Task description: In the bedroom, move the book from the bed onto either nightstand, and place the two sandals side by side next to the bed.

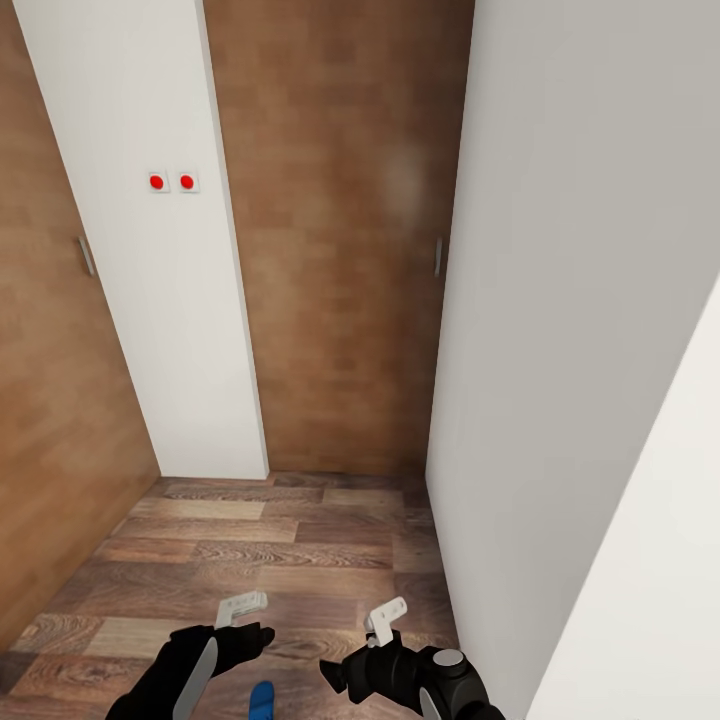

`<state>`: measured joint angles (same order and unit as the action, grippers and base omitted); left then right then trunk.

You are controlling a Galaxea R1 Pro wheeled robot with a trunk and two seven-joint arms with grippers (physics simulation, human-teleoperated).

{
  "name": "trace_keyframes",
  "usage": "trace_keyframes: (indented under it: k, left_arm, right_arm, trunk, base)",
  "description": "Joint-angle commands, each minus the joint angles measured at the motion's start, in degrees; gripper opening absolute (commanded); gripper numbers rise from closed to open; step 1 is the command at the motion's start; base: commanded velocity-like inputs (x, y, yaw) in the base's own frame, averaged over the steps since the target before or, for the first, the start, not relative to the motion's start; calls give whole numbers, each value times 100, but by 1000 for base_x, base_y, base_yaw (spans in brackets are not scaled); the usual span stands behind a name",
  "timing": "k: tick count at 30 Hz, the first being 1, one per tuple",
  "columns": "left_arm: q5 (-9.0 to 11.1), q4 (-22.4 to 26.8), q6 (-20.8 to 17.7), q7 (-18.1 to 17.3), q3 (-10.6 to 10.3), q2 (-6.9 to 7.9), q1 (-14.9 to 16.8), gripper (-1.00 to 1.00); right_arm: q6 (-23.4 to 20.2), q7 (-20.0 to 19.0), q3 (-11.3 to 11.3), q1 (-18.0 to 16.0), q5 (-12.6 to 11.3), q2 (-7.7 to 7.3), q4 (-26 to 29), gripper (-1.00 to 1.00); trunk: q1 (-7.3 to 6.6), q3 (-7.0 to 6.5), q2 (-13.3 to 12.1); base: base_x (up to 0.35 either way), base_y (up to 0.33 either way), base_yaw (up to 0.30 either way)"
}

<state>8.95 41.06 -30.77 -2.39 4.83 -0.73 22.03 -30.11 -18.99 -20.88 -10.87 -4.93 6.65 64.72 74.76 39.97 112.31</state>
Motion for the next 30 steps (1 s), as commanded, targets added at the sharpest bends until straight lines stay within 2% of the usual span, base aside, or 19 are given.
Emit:
trace_keyframes:
  k: [1,30]
  left_arm:
    - [9,8,-36,-25,34,-7,3,100]
    - [7,7,-40,-25,22,-13,3,100]
  right_arm:
    - [-38,9,1,-3,-51,1,6,100]
    - [-38,54,7,-3,-44,-5,-12,100]
  trunk:
    - [22,24,44]
    - [659,545,1208]
  base:
    - [0,0,0]
    - [0,0,0]
